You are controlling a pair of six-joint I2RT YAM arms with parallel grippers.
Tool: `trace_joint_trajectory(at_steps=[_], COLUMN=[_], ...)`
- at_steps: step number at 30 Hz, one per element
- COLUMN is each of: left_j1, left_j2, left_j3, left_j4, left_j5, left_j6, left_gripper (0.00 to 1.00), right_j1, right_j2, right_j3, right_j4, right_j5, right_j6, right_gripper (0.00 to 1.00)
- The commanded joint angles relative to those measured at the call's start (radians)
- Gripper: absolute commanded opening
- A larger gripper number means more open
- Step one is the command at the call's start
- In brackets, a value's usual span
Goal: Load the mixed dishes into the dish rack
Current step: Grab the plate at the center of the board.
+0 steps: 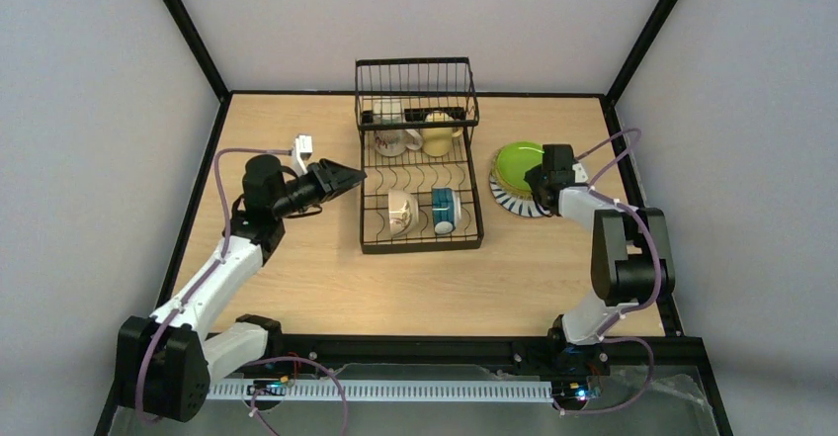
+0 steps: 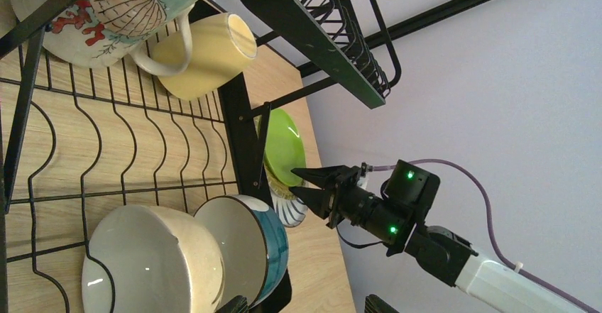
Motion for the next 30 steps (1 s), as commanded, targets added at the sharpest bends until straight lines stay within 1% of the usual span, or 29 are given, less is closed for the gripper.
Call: trace_joint_trajectory(at_steps=[1, 7, 16, 20, 25, 28, 30], left_j1=[0.002, 0.002, 0.001, 0.002, 0.001, 0.001, 0.002], left_j2=[0.009, 0.021, 0.023, 0.015, 0.009, 0.002, -0.004], left_j3=[-0.015, -0.017, -0.048, -0.054, -0.061, -0.063, -0.064], left_j4=[0.039, 0.059, 0.1, 0.102, 0.102, 0.094, 0.089], left_j5=[-0.011, -0.021, -0.03, -0.035, -0.037, -0.041, -0.041], left_j6=[0.025, 0.03, 0.028, 0.034, 0.038, 0.044, 0.047], left_gripper=[0.93, 0.93, 0.93, 0.93, 0.93, 0.92, 0.93], right_j1=[-0.002, -0.002, -0.002, -0.001, -0.002, -0.002, -0.002], right_j2=[0.04, 0.052, 0.049, 0.05, 0.046, 0.046, 0.045], right_j3=[-0.02, -0.03, -0.085, -0.11, -0.131, -0.143, -0.149], right_j4=[0.045, 0.105, 0.155, 0.173, 0.182, 0.189, 0.19], right_j5=[0.023, 0.029, 0.048, 0.048, 0.05, 0.05, 0.048], right_j6=[0.026, 0.047, 0.105, 0.125, 0.141, 0.15, 0.152], right_gripper=[0.82, 0.8, 0.68, 0.6, 0.46, 0.34, 0.22])
